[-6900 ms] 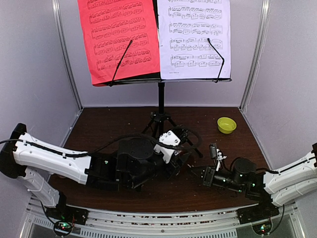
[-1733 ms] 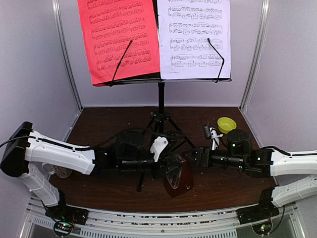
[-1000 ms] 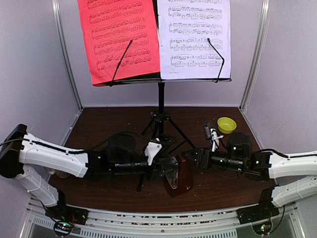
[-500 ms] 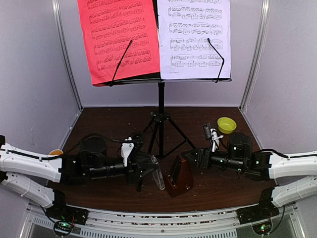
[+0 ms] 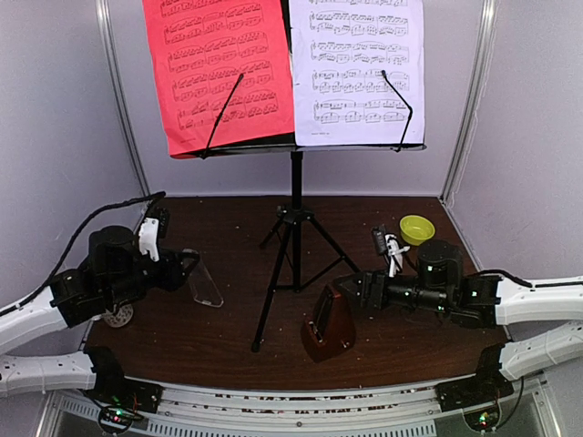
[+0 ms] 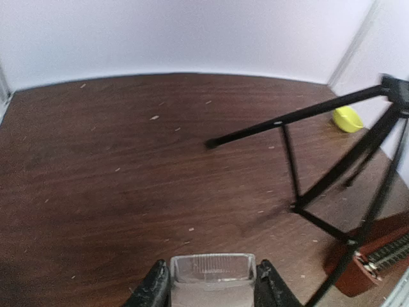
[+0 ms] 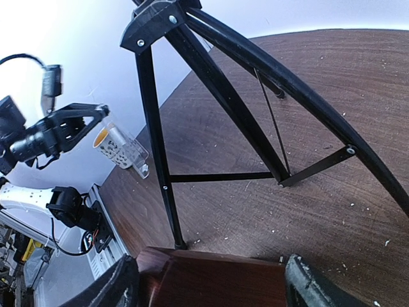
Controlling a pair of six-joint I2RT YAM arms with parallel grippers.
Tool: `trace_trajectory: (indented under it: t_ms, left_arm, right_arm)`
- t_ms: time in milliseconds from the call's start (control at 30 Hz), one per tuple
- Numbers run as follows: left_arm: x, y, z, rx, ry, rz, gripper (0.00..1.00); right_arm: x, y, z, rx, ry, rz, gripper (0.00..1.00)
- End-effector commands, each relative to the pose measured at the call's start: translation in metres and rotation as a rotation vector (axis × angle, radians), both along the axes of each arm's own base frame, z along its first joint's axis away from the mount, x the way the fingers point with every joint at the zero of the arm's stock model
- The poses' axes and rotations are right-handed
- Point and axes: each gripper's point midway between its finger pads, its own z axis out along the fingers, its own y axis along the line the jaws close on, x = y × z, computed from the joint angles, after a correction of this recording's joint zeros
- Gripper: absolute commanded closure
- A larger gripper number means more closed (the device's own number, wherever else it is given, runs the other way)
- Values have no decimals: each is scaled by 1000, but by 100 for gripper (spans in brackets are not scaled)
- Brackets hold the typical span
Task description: Set up the instrument practice props
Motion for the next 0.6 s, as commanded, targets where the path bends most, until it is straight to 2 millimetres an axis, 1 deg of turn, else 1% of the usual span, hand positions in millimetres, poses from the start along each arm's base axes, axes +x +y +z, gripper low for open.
trace_trajectory:
  t_ms: [0,100,200,300,333,400,467,567]
  left_arm:
    - [20,25,-36,28,203,97,93]
    - [37,23,-52,73,258,110,94]
    - [55,17,-66,116,303,105,95]
    - [72,17,-89,155,367,108,94]
    - [77,18,-100,166,394,113,94]
    - [87,20,-113,166,424,122,93]
    - [97,22,-122,156,440,133,91]
    - [107,19,-131,157,458,134,83]
  right_arm:
    - [-5,-7,-42,-167,81,21,21]
    - [-3,-3,-30,-145,66,27,15]
    - [-1,-1,-19,-132,42,28,11]
    - [0,1,-8,-125,28,32,8]
    - [0,2,-3,-116,20,32,7]
    - [0,1,7,-94,6,28,4]
    - [-1,-2,17,-70,-6,20,2]
    - [-3,-8,28,-49,-17,7,1]
